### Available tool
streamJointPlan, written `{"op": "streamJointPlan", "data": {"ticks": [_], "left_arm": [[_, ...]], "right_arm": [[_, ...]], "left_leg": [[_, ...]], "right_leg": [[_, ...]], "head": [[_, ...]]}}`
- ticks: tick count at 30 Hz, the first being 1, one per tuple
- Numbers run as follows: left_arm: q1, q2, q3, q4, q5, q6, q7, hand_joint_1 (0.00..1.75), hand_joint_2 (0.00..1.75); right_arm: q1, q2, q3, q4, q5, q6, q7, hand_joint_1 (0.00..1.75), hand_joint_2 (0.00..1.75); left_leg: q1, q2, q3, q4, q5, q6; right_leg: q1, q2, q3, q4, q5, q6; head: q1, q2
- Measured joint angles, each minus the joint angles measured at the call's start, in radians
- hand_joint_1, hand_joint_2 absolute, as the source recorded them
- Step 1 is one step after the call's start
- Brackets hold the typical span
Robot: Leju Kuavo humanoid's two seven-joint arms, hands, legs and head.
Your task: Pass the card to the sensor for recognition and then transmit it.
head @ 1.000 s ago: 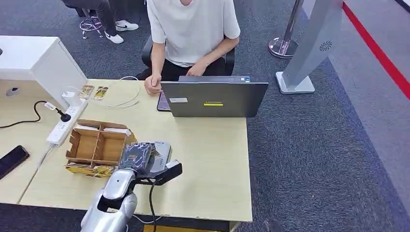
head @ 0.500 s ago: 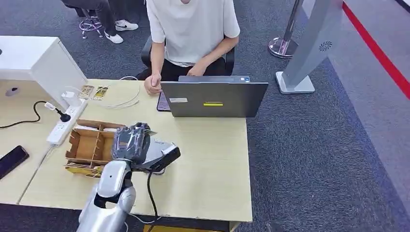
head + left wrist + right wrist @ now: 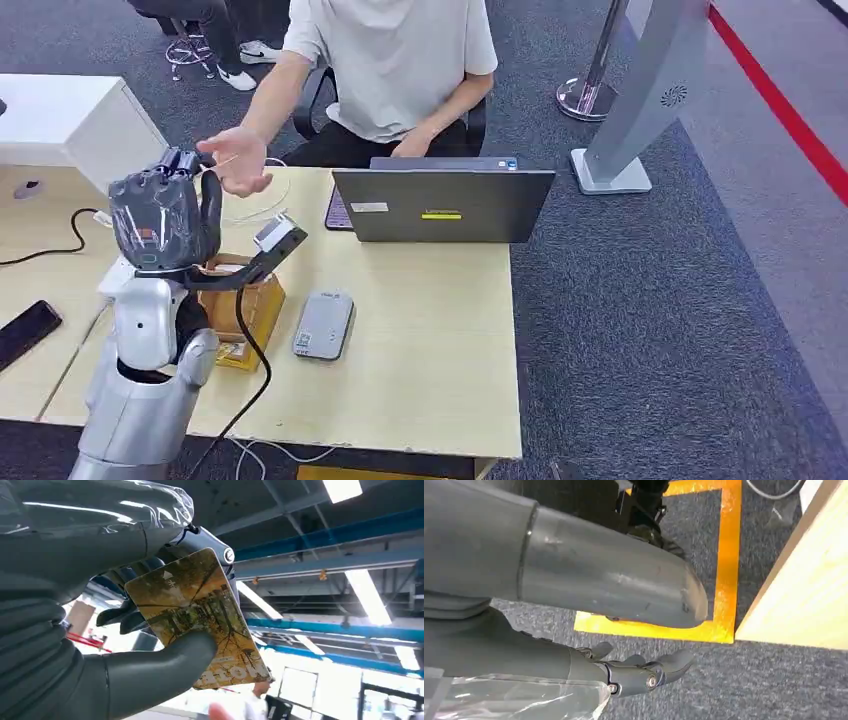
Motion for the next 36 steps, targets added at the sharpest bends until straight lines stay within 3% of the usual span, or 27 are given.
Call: {"op": "streamJointPlan", "data": {"ticks": [5, 6, 12, 23, 30, 36], "left_arm": [[-0.042, 0.034, -0.011, 0.008, 0.0, -0.03, -0.002, 1.75, 1.75], [-0.042, 0.033, -0.011, 0.008, 0.0, -0.033, -0.009, 0.0, 1.75], [-0.041, 0.023, -0.005, 0.009, 0.0, -0.081, -0.034, 0.0, 1.75], [-0.041, 0.008, -0.001, 0.009, 0.0, -0.085, -0.041, 0.0, 1.75], [-0.024, -0.016, 0.015, 0.003, 0.0, -0.095, -0.084, 0.0, 1.75], [0.114, -0.113, 0.005, -0.137, 0.003, -0.119, -0.239, 0.0, 1.75]], "right_arm": [[-0.002, 0.008, -0.004, 0.0, -0.003, -0.004, -0.002, 0.0, 0.0], [-0.002, 0.009, -0.004, 0.0, -0.004, -0.005, -0.002, 0.0, 0.0], [-0.003, 0.014, -0.008, 0.0, -0.01, -0.01, -0.001, 0.0, 0.0], [-0.003, 0.014, -0.011, 0.0, -0.01, -0.012, -0.001, 0.0, 0.0], [-0.003, 0.014, -0.013, 0.0, -0.018, -0.018, -0.001, 0.0, 0.0], [0.001, 0.014, -0.033, 0.0, -0.049, -0.019, -0.005, 0.0, 0.0]], "left_leg": [[0.0, 0.0, 0.0, 0.0, 0.0, 0.0], [0.0, 0.0, 0.0, 0.0, 0.0, 0.0], [0.0, -0.001, -0.001, 0.0, 0.0, 0.0], [0.0, -0.001, -0.001, 0.0, 0.0, 0.0], [0.0, 0.0, -0.001, 0.0, 0.0, 0.0], [-0.001, 0.001, -0.001, 0.0, -0.002, 0.001]], "right_leg": [[0.0, 0.0, 0.0, 0.0, 0.0, 0.0], [0.0, 0.0, 0.0, 0.0, 0.0, 0.0], [0.0, 0.0, 0.0, -0.001, 0.0, 0.0], [0.0, 0.0, 0.0, 0.0, 0.0, 0.0], [0.0, 0.0, 0.0, -0.001, 0.0, 0.0], [0.0, 0.001, 0.0, -0.002, 0.0, 0.001]], "head": [[0.0, 0.0], [0.0, 0.0], [0.0, 0.0], [0.0, 0.0], [0.0, 0.0], [0.0, 0.0]]}}
